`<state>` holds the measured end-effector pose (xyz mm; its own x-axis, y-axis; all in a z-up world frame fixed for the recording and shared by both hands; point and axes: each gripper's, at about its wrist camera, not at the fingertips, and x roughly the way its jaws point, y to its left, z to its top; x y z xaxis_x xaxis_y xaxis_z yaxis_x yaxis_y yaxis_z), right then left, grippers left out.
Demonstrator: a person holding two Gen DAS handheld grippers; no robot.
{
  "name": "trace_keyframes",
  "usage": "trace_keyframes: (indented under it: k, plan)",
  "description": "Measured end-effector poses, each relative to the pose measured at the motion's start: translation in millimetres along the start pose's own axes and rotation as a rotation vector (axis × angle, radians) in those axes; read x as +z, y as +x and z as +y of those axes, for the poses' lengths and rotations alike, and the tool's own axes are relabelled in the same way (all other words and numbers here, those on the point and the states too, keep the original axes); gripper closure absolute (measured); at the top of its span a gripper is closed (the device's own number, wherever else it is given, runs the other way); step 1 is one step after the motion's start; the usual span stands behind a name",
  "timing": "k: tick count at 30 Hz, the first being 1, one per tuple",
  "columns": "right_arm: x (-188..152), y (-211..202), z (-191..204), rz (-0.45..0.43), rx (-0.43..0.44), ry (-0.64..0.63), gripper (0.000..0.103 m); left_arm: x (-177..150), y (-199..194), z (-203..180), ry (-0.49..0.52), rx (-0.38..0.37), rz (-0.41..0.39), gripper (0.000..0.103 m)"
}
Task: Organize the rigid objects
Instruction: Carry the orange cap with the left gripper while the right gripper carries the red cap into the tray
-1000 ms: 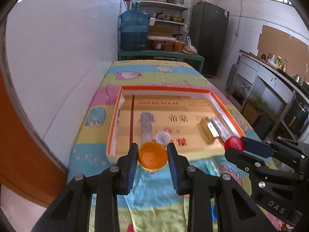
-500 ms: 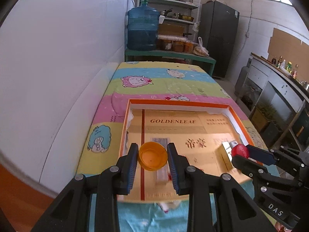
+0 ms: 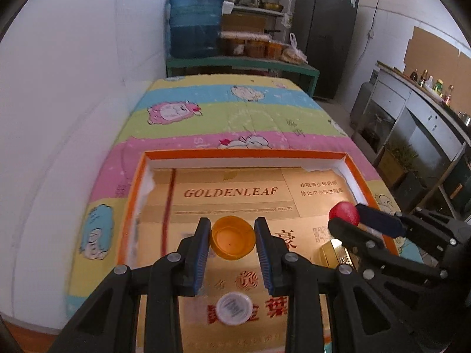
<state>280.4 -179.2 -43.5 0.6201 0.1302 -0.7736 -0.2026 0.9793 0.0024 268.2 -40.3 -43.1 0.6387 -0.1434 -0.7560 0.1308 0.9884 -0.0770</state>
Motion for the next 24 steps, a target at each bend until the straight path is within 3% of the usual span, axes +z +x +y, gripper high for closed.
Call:
trace_keyframes:
  k: [10,24]
  plan:
    - [11.0,32.7,-28.1,0.067,-0.008,0.064,0.072,6.1,34.1,-7.8,0.006,0.021,0.057,0.072]
    - [13.9,53.6,-31.4,0.098,-0.006,0.077,0.072,3.2,53.8,-11.1,0.01,0.024,0.089,0.072]
